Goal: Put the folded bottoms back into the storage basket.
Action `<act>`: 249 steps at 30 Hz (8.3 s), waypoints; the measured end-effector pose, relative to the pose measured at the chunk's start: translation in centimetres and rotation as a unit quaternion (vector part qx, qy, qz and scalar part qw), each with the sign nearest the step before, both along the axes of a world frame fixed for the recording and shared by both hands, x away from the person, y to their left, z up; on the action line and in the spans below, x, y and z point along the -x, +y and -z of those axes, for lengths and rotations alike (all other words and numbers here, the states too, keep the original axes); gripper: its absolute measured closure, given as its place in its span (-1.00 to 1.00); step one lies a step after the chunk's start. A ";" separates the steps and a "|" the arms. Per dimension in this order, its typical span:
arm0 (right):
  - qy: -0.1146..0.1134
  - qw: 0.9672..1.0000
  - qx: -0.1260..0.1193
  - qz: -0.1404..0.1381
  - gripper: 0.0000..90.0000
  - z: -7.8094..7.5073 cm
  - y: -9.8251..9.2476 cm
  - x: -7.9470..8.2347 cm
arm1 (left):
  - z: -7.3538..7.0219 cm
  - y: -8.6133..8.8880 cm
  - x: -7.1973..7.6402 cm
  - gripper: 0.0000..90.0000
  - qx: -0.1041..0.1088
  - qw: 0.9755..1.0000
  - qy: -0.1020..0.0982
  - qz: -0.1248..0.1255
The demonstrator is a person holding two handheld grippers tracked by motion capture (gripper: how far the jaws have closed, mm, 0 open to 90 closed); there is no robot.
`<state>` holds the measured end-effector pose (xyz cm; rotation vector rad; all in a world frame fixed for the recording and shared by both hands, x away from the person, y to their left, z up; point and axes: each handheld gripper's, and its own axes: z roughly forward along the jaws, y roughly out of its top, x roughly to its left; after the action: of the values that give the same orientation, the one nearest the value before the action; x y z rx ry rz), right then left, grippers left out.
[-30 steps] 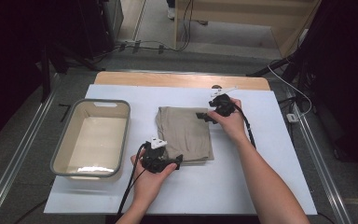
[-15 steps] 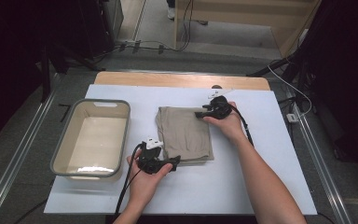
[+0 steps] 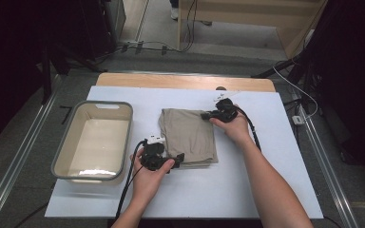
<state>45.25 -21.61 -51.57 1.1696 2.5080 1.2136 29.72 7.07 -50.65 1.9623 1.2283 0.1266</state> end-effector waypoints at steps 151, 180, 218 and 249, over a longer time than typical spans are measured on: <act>-0.168 0.978 -0.103 -0.075 0.84 -15.5 9.6 5.8 | -10.6 10.7 6.3 0.60 0.085 0.976 -0.197 -0.043; -0.171 0.971 -0.116 -0.123 0.84 -16.6 17.1 5.5 | -11.1 18.5 7.8 0.60 0.089 0.970 -0.207 -0.089; -0.157 0.968 -0.114 -0.158 0.84 -15.3 23.5 6.8 | -10.0 25.3 9.9 0.60 0.085 0.974 -0.179 -0.104; -0.137 0.978 -0.073 -0.137 0.84 -8.8 25.6 4.1 | -7.1 25.3 7.3 0.57 0.020 0.983 -0.127 -0.128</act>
<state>41.16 4.00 -42.79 0.6365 2.4572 1.5298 22.44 32.37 -43.51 1.6862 1.2942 0.4635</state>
